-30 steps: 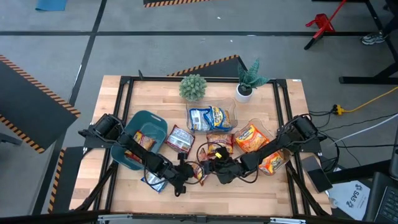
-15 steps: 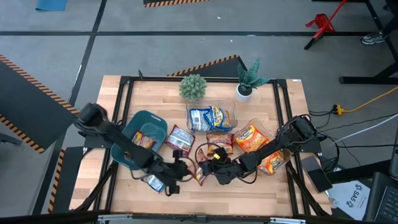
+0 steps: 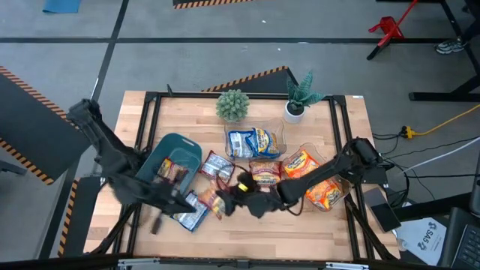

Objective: Sort Maruchan noodles
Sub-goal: Put the bottom red noodle pack into the blue bin

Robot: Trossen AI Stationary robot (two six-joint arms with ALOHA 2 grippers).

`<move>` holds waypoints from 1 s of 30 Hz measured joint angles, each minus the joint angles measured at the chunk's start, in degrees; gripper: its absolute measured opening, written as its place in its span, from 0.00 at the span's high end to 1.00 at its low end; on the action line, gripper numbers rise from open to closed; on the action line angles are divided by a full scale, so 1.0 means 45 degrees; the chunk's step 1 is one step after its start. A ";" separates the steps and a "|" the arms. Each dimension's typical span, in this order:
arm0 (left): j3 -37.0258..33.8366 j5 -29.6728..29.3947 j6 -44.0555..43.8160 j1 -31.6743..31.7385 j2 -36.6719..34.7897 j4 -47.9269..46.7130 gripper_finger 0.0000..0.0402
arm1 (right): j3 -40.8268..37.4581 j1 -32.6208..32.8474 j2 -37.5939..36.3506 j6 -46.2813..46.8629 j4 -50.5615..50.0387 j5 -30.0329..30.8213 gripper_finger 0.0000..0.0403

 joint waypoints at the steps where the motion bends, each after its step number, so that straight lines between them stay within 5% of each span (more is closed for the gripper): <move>1: 0.0000 -0.0222 0.0085 -0.0326 -0.0414 0.0012 1.00 | 0.0417 -0.0196 0.0012 -0.0559 -0.0197 0.0004 0.77; 12: 0.0019 -0.4537 0.1825 -0.3682 -0.2522 0.0553 1.00 | 0.4236 -0.2705 0.1852 -0.3969 0.0192 -0.1490 0.77; 16: 0.0015 -0.5241 0.1959 -0.4290 -0.2512 0.0528 1.00 | 0.5996 -0.3318 0.3326 -0.4384 0.0177 -0.2708 0.77; 24: 0.0015 -0.5890 0.1968 -0.4987 -0.2411 0.0475 1.00 | 0.8732 -0.3930 0.5421 -0.6641 -0.1127 -0.2170 0.77; 30: 0.0015 -0.6278 0.2097 -0.5322 -0.2411 0.0465 1.00 | 0.9149 -0.4321 0.5858 -0.7411 -0.1976 -0.2313 0.77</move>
